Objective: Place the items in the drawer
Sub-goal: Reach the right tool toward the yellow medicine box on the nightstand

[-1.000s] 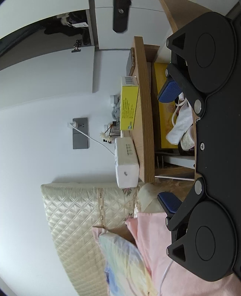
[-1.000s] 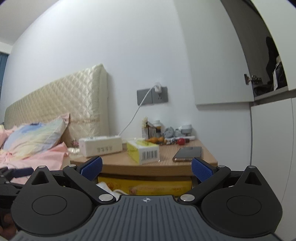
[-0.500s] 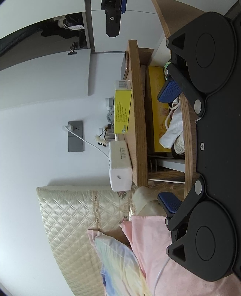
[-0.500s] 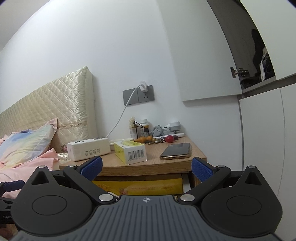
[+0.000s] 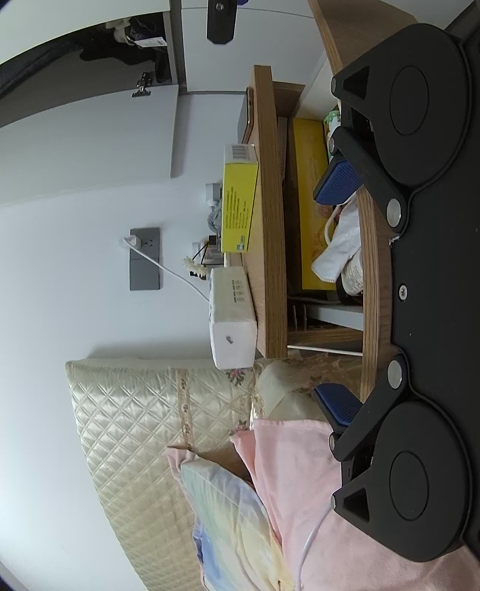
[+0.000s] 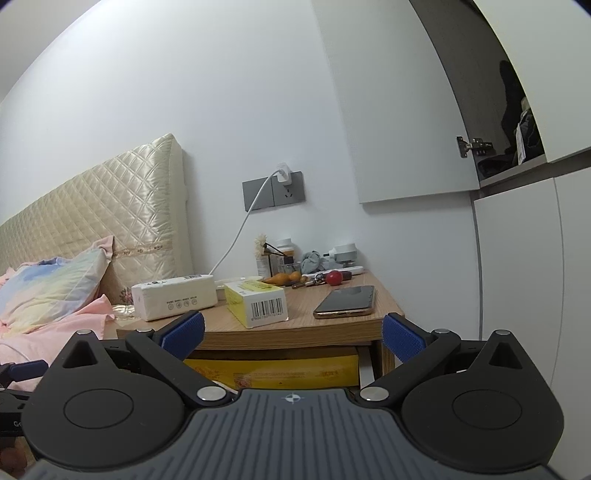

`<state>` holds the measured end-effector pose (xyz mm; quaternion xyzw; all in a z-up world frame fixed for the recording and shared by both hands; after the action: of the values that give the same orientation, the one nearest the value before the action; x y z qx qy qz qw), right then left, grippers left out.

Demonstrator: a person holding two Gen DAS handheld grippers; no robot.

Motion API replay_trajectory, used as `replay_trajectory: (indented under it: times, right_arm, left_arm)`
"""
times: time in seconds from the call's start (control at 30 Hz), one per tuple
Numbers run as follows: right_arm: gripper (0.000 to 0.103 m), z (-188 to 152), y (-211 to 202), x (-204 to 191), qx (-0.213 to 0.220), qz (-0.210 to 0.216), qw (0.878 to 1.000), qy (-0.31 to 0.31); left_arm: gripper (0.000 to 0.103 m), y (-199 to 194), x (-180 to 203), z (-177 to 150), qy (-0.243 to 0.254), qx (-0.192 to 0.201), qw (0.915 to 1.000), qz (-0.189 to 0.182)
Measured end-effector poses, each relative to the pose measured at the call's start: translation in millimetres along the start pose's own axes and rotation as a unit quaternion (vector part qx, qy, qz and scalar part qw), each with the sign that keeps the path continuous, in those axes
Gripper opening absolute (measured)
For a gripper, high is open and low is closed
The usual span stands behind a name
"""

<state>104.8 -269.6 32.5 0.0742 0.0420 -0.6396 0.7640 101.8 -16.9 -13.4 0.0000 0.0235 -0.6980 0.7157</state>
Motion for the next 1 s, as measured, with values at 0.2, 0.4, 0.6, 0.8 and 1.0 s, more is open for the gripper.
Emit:
replay_trajectory:
  times: [0.2,0.4,0.6,0.8,1.0]
  right_arm:
    - [0.103,1.3,-2.4,-3.5,0.004,0.006,1.0,-0.002]
    - [0.103,0.3,-2.3,-5.7,-0.002,0.014,1.0,0.005]
    - [0.103,1.0,1.2,-10.6,-0.011,0.031,0.999,0.012]
    - [0.103,23.2,33.7,-23.0,-0.047,0.085,0.995,0.004]
    - [0.103,47.0,119.6,-40.6,-0.132,0.114,0.985,-0.009]
  left_arm:
    - [0.102,3.5,-5.1,-3.1,-0.002,-0.007,1.0,0.006]
    - [0.102,7.2,-5.2,-6.9,0.003,-0.012,0.9999,0.007]
    - [0.102,6.8,-4.4,-6.8,0.009,-0.009,0.9999,0.006]
    - [0.102,9.2,-9.9,-7.7,0.006,-0.011,0.9998,0.012]
    - [0.102,7.8,-11.9,-7.1,0.002,-0.011,0.9999,0.007]
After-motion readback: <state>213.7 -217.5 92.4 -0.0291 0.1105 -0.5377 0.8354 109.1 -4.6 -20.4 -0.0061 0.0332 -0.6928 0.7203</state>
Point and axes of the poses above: each gripper's, at about its wrist camera, not at the fingertips, and y roughly the way its jaws point, x to its right, z to its top, the point moved 5 cm from there along y, roughly the way its jaws point, and after that the axes turned 6 degrees about x, right-handed, at the moved point
